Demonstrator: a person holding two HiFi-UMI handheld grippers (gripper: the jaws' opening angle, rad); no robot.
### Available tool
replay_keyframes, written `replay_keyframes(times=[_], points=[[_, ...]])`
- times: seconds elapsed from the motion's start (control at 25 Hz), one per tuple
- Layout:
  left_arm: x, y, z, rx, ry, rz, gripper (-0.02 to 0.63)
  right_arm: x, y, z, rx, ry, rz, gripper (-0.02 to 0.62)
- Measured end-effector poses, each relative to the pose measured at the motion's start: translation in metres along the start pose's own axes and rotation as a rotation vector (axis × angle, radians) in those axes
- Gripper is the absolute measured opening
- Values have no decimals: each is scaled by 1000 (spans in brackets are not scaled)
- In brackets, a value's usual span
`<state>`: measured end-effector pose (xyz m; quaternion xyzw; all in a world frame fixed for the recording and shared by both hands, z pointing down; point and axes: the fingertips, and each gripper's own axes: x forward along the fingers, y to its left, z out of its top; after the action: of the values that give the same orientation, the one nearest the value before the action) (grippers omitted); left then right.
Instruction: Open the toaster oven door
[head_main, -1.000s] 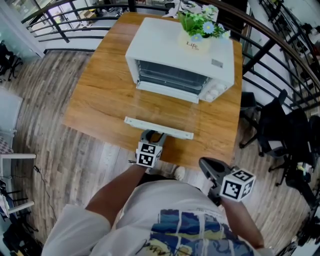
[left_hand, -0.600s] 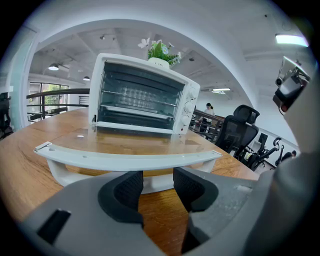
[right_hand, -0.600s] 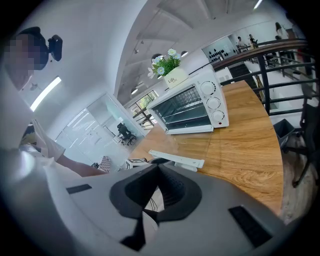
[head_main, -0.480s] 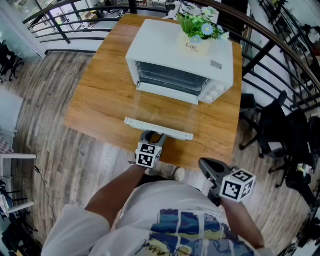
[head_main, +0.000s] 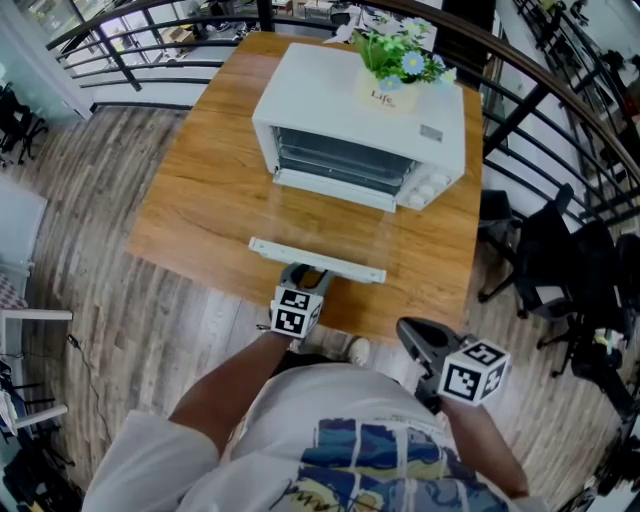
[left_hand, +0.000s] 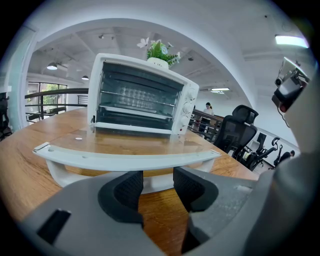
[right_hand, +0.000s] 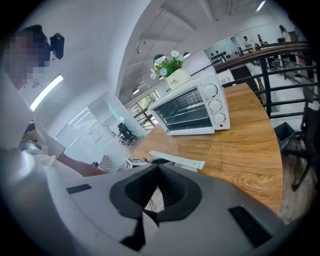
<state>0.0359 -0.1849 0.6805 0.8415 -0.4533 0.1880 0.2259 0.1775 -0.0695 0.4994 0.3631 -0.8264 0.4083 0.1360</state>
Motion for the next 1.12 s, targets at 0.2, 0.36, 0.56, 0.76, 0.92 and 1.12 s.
replay_keyframes(times=[0.2, 0.36, 0.56, 0.76, 0.92, 1.12], points=[[0, -1, 1, 2, 3, -4, 183, 2, 3, 1, -12, -7, 5, 2], [-1, -1, 1, 0, 4, -5, 183, 4, 5, 2, -26, -10, 7, 2], [1, 0, -2, 1, 5, -5, 183, 4, 7, 2, -32, -16, 8, 2], [0, 0, 0, 1, 1, -9, 183, 5, 7, 2, -35, -19, 7, 2], [1, -1, 0, -3, 1, -8, 183, 5, 8, 3, -44, -20, 5, 2], [1, 0, -1, -5, 2, -7, 183, 7, 10, 3, -54, -15, 6, 2]])
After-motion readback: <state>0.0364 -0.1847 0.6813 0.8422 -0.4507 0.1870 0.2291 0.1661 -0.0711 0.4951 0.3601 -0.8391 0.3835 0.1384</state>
